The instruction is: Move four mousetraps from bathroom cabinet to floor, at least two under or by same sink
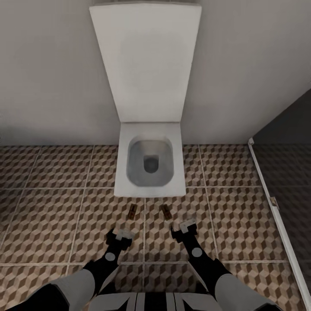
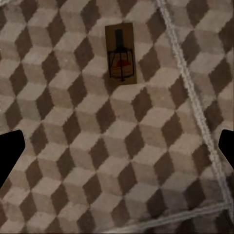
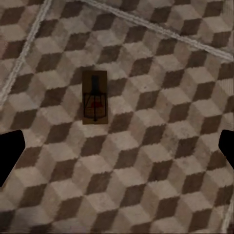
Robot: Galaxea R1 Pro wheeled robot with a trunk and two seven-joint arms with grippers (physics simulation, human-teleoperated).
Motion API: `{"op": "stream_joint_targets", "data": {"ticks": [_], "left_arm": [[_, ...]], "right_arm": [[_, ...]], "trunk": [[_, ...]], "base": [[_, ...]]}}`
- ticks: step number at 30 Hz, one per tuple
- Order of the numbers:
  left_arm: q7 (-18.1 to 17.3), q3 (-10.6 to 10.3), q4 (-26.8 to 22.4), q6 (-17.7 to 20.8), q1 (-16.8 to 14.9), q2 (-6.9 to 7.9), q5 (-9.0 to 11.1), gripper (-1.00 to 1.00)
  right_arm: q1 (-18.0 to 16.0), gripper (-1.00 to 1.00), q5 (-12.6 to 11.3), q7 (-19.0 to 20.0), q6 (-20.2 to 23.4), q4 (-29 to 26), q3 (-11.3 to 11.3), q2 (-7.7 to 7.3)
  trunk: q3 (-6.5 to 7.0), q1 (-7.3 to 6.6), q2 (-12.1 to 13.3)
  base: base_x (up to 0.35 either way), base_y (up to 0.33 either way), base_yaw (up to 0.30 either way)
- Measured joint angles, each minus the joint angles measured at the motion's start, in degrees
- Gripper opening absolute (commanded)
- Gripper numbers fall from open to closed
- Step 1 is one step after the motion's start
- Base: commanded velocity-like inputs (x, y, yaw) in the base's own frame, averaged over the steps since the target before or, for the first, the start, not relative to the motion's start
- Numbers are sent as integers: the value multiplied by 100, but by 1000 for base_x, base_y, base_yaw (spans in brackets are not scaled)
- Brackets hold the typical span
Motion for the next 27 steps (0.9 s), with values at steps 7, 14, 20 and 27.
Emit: {"op": "stream_joint_targets", "data": {"ticks": [7,14,20,27], "left_arm": [[-55,2,619,-513,16,-1,5,100],[-62,8,900,-638,93,28,7,100],[-63,16,943,-660,236,48,7,100],[-68,16,950,-668,329,61,6,100]], "right_arm": [[-1,100,-10,2,-431,573,9,-23],[6,100,-10,9,-637,867,19,-94],[19,100,-10,15,-771,1078,26,-107],[25,100,-10,13,-1066,1330,26,-110]], "trunk": [[126,-154,281],[252,-308,562],[359,-439,803],[485,-593,1083]], "base": [[0,0,0],[0,0,0],[0,0,0],[0,0,0]]}}
